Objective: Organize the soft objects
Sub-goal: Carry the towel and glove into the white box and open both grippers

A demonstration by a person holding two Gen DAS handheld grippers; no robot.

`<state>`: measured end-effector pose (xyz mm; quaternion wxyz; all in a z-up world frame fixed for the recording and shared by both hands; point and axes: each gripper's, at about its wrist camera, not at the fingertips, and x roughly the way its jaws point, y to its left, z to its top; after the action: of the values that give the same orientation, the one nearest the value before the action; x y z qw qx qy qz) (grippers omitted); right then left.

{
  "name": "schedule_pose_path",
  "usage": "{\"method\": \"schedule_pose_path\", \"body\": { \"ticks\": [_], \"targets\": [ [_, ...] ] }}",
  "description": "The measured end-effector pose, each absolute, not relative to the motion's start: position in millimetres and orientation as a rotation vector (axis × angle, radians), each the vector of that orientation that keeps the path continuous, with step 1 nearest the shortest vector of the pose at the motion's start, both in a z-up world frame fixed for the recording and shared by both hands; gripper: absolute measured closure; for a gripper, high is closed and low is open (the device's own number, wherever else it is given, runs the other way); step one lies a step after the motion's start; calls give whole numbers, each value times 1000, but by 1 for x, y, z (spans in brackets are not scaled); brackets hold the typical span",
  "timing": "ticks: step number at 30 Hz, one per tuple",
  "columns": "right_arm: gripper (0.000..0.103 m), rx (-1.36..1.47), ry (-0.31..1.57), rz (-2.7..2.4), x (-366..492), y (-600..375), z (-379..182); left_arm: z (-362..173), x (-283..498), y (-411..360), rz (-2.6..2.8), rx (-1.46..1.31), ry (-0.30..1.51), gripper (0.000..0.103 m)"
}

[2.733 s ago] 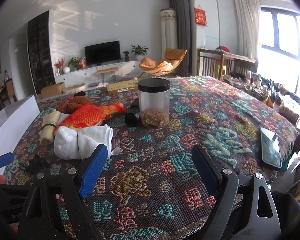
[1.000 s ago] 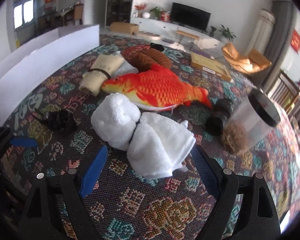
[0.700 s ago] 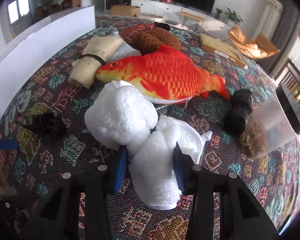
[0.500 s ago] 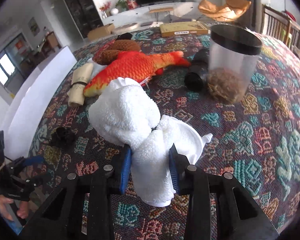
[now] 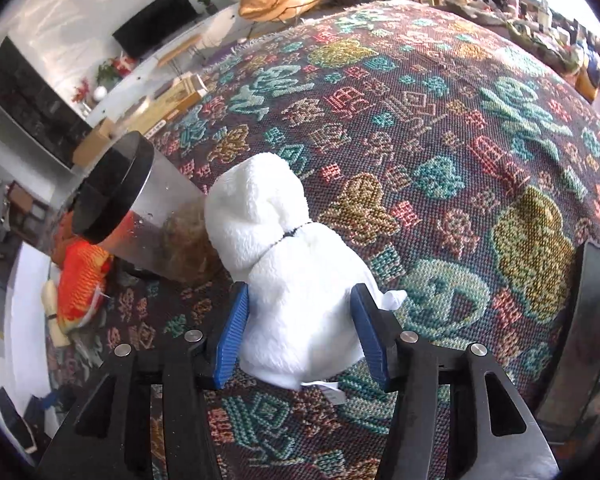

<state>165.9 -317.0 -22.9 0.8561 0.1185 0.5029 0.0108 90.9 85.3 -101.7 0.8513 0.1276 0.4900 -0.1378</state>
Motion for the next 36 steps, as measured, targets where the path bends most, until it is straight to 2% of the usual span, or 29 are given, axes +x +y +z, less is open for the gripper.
{"method": "schedule_pose_path", "body": {
  "ticks": [1, 3, 5, 6, 7, 8, 9, 10, 11, 13, 18, 23, 30, 36],
  "targets": [
    [29, 178, 1052, 42, 167, -308, -18, -102, 93, 86, -292, 270, 1030, 5],
    [26, 34, 1067, 63, 167, -289, -16, -103, 97, 87, -302, 268, 1032, 7],
    [26, -90, 1143, 84, 176, -271, -29, -105, 101, 86, -318, 286, 1047, 22],
    [26, -154, 1188, 90, 180, -267, -42, -107, 101, 84, -328, 307, 1053, 26],
    [31, -220, 1209, 70, 182, -263, -53, -106, 101, 83, -339, 321, 1045, 31],
    [41, -267, 1209, 25, 184, -264, -59, -105, 101, 82, -345, 330, 1038, 46],
    [73, -250, 1206, -7, 185, -270, -61, -105, 102, 83, -344, 329, 1039, 58],
    [73, -164, 1195, -4, 186, -282, -57, -104, 105, 85, -339, 317, 1042, 71],
    [74, -86, 1181, -8, 187, -295, -53, -102, 107, 87, -328, 299, 1039, 74],
    [77, 23, 1144, -33, 190, -315, -42, -99, 114, 93, -315, 239, 1032, 76],
    [78, 195, 1015, -87, 197, -358, 3, -80, 125, 111, -295, 22, 995, 77],
    [78, 158, 924, 0, 199, -329, 73, -28, 114, 142, -291, -159, 917, 77],
    [77, 155, 917, 436, 174, -138, 130, 34, 86, 250, -117, -220, 832, 77],
    [77, 201, 1016, 861, 144, 53, 128, 34, 41, 354, 154, -228, 853, 76]
  ]
}}
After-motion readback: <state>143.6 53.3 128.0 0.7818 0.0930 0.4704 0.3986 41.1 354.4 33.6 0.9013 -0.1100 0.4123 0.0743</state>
